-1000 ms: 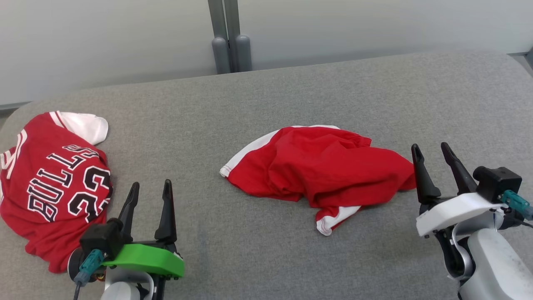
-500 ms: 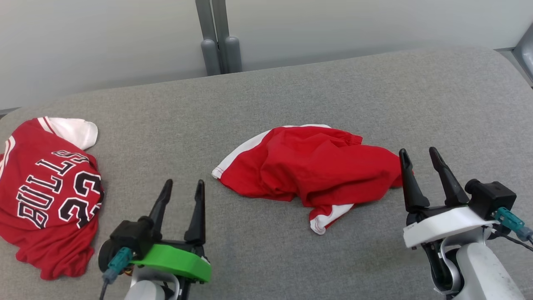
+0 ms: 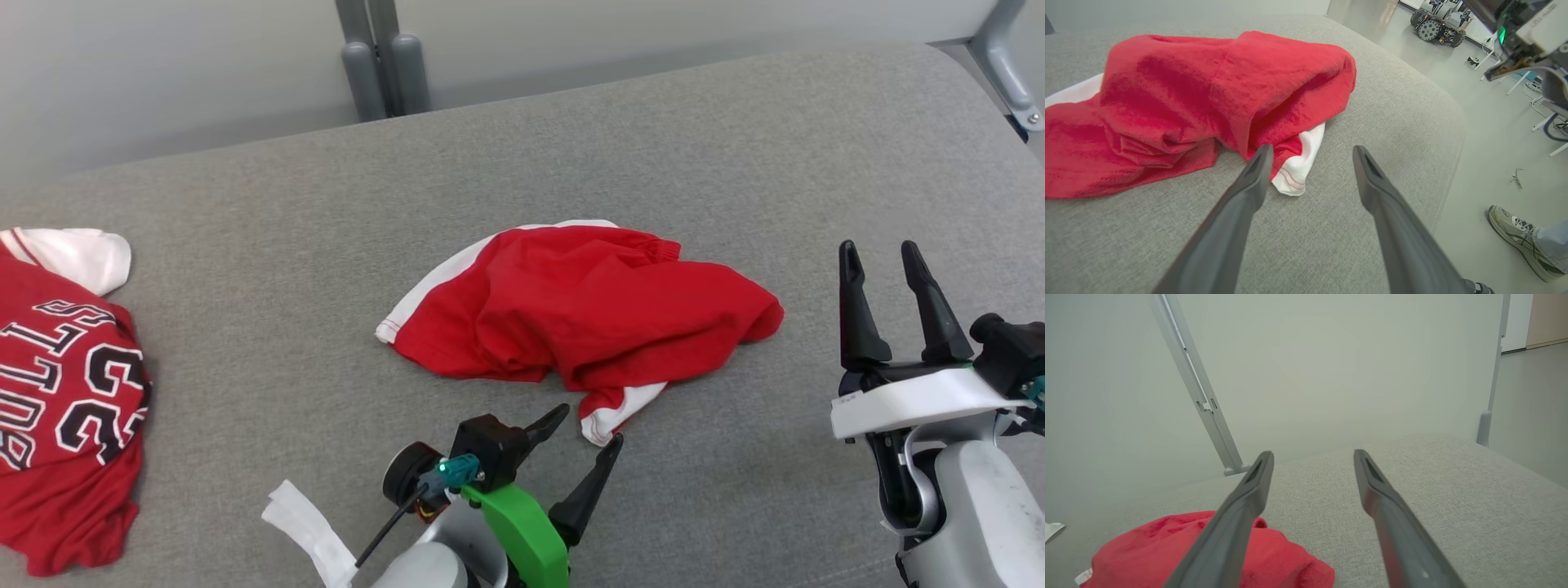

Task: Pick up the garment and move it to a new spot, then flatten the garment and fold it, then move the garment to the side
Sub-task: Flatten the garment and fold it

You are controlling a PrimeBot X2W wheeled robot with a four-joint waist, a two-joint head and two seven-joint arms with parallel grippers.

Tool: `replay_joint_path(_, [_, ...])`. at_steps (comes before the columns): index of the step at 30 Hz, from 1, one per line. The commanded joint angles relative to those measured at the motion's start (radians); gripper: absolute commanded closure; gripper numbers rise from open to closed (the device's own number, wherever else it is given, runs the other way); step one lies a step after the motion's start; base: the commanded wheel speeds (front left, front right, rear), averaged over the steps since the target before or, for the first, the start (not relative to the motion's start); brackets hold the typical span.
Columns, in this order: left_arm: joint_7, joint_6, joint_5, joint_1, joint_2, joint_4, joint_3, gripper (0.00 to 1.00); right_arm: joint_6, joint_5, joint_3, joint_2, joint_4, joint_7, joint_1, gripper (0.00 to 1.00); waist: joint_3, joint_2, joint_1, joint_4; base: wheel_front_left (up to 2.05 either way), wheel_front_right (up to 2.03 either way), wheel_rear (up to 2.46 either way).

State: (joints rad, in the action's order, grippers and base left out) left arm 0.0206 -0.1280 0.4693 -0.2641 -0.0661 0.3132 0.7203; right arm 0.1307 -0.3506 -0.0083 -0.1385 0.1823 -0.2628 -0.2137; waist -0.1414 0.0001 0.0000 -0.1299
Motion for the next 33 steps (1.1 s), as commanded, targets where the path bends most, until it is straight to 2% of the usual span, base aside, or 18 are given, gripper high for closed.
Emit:
replay_joint_path(1, [-0.007,-0.004,0.009,-0.029,-0.018,0.018,0.01,0.0,0.0,0.006,-0.008,-0.001,-0.006,-0.003,-0.012,0.0,-0.039,-0.0001,0.0,-0.045,0.0,0.0,0.0])
replay_joint_path(8, [-0.001,-0.004,0.027,-0.091,-0.024,0.134,0.029,0.0,0.0,0.005,-0.028,0.012,-0.014,-0.003,-0.022,0.0,-0.082,-0.0001,0.0,-0.108,0.0,0.0,0.0])
replay_joint_path(15, [0.018,-0.004,0.051,-0.129,-0.013,0.221,0.05,0.0,0.0,0.012,-0.033,0.021,-0.011,-0.003,-0.025,0.0,-0.091,-0.0001,0.0,-0.11,0.0,0.0,0.0])
replay_joint_path(16, [0.021,-0.004,0.057,-0.133,-0.011,0.23,0.054,0.06,0.0,0.013,-0.032,0.021,-0.01,-0.003,-0.026,0.0,-0.09,-0.0001,0.0,-0.106,0.0,0.0,0.0])
replay_joint_path(17, [0.026,-0.004,0.063,-0.137,-0.009,0.238,0.057,0.39,0.0,0.014,-0.03,0.021,-0.009,-0.003,-0.027,0.0,-0.089,-0.0001,0.0,-0.102,0.0,0.0,0.0])
replay_joint_path(18, [0.029,-0.004,0.07,-0.141,-0.007,0.246,0.064,0.78,0.0,0.015,-0.029,0.021,-0.008,-0.003,-0.028,0.0,-0.086,-0.0001,0.0,-0.096,0.0,0.0,0.0])
replay_joint_path(19, [0.032,-0.004,0.07,-0.147,-0.005,0.254,0.071,1.0,0.0,0.015,-0.029,0.02,-0.008,-0.003,-0.028,0.0,-0.085,-0.0001,0.0,-0.09,0.0,0.0,0.0])
replay_joint_path(28, [0.097,-0.003,0.132,-0.149,-0.001,0.253,0.097,1.0,0.0,0.019,-0.034,0.002,0.0,-0.003,-0.007,0.0,-0.041,-0.0001,0.0,0.024,0.0,0.0,0.0])
replay_joint_path(33, [0.105,0.018,0.154,-0.107,-0.037,0.215,0.073,1.0,0.0,0.019,-0.03,-0.003,0.008,-0.003,0.005,0.0,-0.012,-0.0001,0.0,0.1,0.0,0.0,0.0])
